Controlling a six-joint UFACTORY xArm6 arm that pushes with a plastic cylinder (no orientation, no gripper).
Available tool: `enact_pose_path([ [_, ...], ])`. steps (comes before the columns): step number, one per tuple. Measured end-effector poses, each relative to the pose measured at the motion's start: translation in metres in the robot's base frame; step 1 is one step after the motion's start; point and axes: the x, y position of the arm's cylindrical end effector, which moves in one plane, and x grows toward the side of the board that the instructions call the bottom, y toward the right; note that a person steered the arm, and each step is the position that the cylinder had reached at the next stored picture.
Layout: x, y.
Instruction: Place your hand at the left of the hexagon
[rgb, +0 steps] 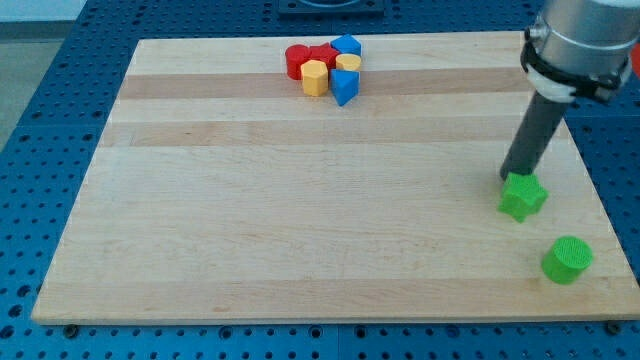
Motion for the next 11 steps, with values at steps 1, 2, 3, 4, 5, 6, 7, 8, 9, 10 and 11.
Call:
enact_pose_path([
  [1,0.024,0.0],
  [2,0.04,0.0],
  [3,0.045,0.0],
  [4,0.026,-0.013],
  [5,0.002,-0.051],
  [6,-0.007,-0.111],
  [7,-0.026,-0.187],
  [8,-0.057,-0.262],
  [9,-0.095,-0.325],
  [10,-0.147,-0.361],
  [11,-0.202,-0.364],
])
